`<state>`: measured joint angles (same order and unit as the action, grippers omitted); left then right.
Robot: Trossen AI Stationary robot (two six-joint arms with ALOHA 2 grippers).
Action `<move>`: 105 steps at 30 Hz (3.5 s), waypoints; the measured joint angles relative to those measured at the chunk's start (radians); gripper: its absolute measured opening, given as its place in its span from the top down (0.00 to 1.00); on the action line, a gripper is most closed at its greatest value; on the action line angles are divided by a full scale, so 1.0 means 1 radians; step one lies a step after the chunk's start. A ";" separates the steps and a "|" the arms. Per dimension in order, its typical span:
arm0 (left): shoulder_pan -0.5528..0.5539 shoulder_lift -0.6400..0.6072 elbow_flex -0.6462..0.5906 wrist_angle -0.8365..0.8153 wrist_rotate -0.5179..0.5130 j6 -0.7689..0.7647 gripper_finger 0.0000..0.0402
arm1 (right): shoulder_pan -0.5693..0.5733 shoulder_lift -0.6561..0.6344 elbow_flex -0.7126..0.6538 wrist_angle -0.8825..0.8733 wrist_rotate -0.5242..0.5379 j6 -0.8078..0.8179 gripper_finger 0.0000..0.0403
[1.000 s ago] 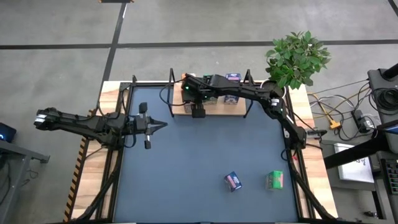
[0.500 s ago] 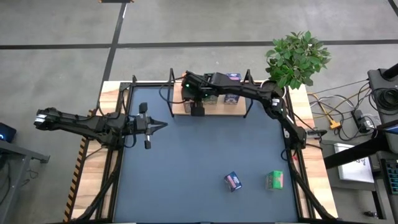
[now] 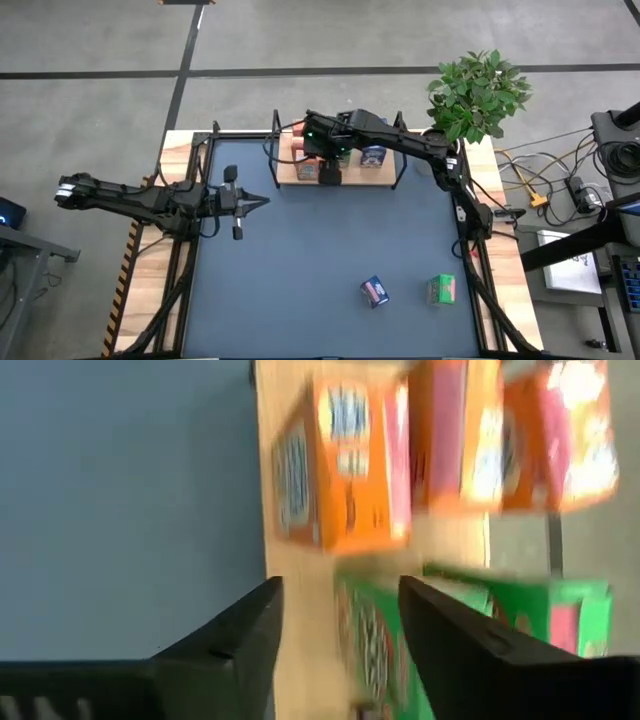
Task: Stack cereal on shelf
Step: Put the orange cereal box on the shelf, then put the blue cereal box on the shelf
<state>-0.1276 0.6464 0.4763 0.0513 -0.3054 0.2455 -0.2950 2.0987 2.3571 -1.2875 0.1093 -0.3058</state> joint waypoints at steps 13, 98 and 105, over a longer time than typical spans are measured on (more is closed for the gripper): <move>0.000 0.001 0.000 -0.015 0.000 0.005 1.00 | -0.011 0.057 -0.019 0.019 0.048 -0.005 0.96; 0.000 0.000 0.003 0.010 0.000 0.038 1.00 | 0.814 -0.060 -0.261 -0.285 -0.170 1.720 0.26; 0.000 0.000 0.003 0.011 0.000 0.038 1.00 | 0.814 -0.060 -0.337 -0.278 -0.179 1.663 0.24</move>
<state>-0.1275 0.6463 0.4797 0.0628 -0.3050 0.2836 0.5190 2.0392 2.0201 -1.5652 -0.0700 1.3575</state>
